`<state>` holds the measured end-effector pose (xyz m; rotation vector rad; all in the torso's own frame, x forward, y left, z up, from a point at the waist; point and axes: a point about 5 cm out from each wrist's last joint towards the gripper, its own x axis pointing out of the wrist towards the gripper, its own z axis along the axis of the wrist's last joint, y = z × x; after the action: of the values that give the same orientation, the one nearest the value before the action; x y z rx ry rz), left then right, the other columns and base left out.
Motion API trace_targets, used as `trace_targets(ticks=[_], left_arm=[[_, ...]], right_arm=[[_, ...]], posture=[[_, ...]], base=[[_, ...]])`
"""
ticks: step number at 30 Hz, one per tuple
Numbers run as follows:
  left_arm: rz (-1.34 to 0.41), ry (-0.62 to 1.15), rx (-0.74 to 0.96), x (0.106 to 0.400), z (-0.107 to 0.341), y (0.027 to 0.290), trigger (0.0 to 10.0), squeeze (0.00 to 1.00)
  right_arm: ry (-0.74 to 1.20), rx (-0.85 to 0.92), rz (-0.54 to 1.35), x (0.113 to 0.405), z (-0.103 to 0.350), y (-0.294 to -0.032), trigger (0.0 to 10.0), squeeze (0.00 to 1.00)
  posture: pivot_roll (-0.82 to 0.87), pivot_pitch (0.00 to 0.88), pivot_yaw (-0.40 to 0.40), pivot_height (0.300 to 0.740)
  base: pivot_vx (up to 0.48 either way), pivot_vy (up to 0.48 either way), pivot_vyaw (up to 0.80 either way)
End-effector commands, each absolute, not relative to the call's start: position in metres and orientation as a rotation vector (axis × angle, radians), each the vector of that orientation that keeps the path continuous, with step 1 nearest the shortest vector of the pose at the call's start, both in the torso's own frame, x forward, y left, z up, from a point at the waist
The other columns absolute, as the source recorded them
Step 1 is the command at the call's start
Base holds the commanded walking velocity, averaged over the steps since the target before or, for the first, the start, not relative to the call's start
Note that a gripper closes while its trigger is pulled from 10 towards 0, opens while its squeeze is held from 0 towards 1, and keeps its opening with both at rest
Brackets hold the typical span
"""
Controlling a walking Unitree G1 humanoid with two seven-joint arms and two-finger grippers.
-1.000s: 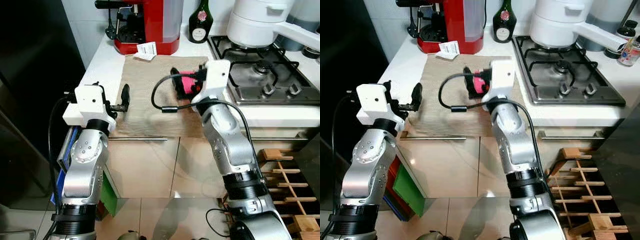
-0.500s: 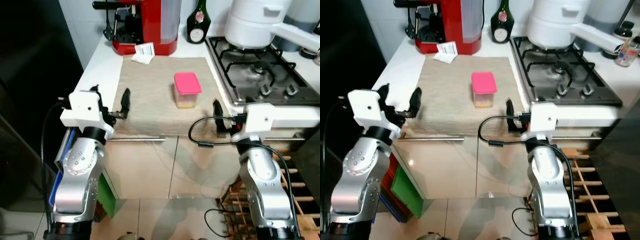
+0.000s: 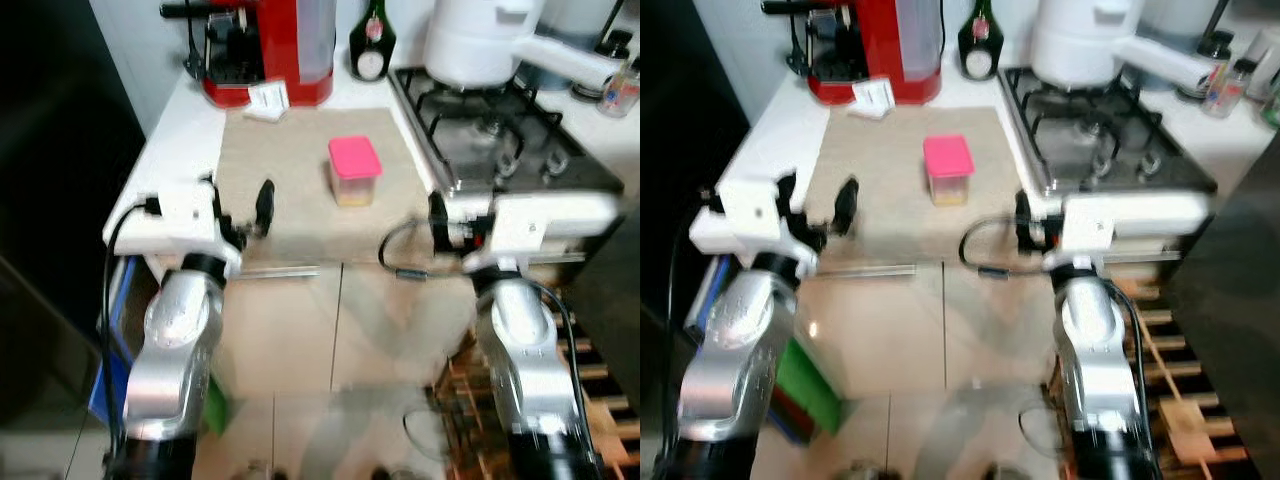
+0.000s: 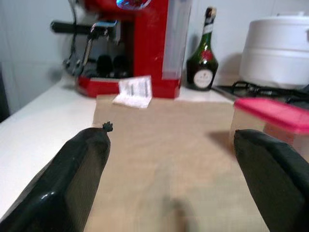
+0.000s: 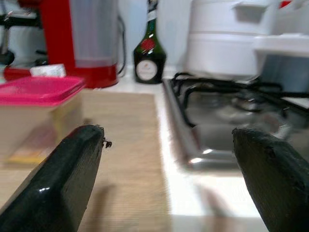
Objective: Restocking fridge
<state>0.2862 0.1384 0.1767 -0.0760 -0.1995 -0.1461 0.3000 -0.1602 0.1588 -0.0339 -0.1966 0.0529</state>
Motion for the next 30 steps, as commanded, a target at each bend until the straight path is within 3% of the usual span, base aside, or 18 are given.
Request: trace_targets(ticks=[1, 21, 30], left_arm=[[-0.131, -0.19, -0.069, 0.287, 0.176, 0.14, 10.0, 0.0], [-0.12, -0.19, -0.069, 0.294, 0.174, 0.138, 10.0, 0.0], [-0.119, -0.092, -0.072, 0.295, 0.149, 0.151, 10.0, 0.0]], right_arm=[[-0.189, -0.019, 0.065, 0.302, 0.159, -0.159, 10.0, 0.0], [-0.139, -0.056, 0.147, 0.31, 0.149, -0.147, 10.0, 0.0], [-0.094, -0.058, 0.091, 0.297, 0.129, -0.161, 10.0, 0.0]], posture=[[0.01, 0.0, 0.042, 0.74], [0.01, 0.0, 0.032, 0.74], [0.0, 0.0, 0.038, 0.74]], base=[[-0.307, 0.0, 0.0], [-0.247, 0.0, 0.0], [0.0, 0.0, -0.7]])
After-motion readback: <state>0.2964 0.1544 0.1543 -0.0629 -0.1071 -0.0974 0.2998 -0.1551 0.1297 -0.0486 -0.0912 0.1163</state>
